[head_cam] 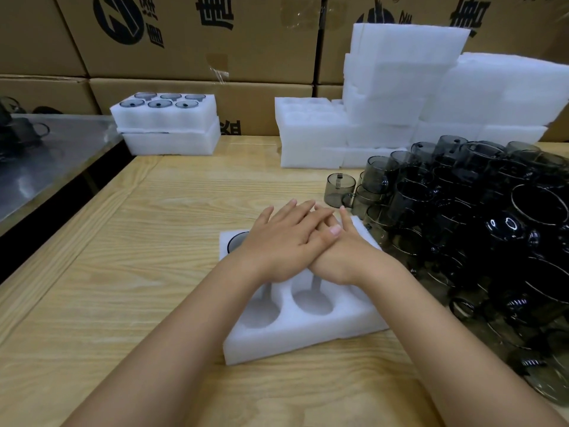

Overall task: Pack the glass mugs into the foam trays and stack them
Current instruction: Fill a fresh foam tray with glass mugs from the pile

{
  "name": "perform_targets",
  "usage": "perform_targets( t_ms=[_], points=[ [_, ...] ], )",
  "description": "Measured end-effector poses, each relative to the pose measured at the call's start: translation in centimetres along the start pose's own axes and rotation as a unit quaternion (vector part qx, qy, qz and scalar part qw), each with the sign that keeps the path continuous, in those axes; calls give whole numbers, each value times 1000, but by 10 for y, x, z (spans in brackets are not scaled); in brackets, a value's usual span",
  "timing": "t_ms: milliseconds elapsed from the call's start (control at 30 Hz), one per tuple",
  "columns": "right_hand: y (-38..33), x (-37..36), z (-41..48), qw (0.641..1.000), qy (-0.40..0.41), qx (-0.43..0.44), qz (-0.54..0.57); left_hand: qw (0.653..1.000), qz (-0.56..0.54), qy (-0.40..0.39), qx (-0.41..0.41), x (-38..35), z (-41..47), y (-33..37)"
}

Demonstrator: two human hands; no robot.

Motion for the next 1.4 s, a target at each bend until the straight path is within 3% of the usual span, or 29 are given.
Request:
perform_targets(
  t_ms=[233, 300, 367, 433, 500, 600, 900, 1033, 1167, 1233, 1333, 1400],
  points=[
    [-4, 10, -3, 995, 55, 16, 82, 996, -76, 39, 4, 4, -1, -5],
    [3, 28, -7, 984, 131, 0, 125, 994, -99, 46, 7, 5, -2, -6],
    [22, 55, -21, 964, 253, -87, 16, 997, -67, 44, 21, 5, -1, -7],
    [42, 77, -43, 911, 327, -207, -143, 999, 15, 33, 36, 5, -1, -7],
    [58, 82, -60, 882, 299, -301, -207, 998, 41, 12, 39, 5, 0, -7],
    [72, 74, -68, 883, 202, -363, -217, 999, 24, -8, 30, 7, 1, -8],
    [80, 71, -63, 907, 189, -330, -181, 998, -27, -60, 12, 13, -4, -13],
    [69, 89, -67, 941, 258, -219, -3, 991, -65, -112, 19, 17, -4, -19],
    [46, 95, -68, 930, 301, -91, 192, 989, -52, -135, 33, 20, -4, -23],
    [39, 89, -63, 919, 290, -68, 259, 991, -75, -109, 8, 22, -5, -18],
    [31, 83, -54, 902, 296, -46, 311, 976, -208, -5, -63, 33, -10, -1],
    [24, 80, -49, 896, 304, -30, 324, 966, -234, 57, -94, 36, -11, 8]
  ],
)
Point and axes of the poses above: each hand's wrist, its own z-axis towards the middle knuckle, its own x-axis out of the back of the hand, y = z × x, the point moved 4 cm from there along z, towards the middle knuckle, and after that the axes turned 13 degrees about x, right-handed, at the moved point
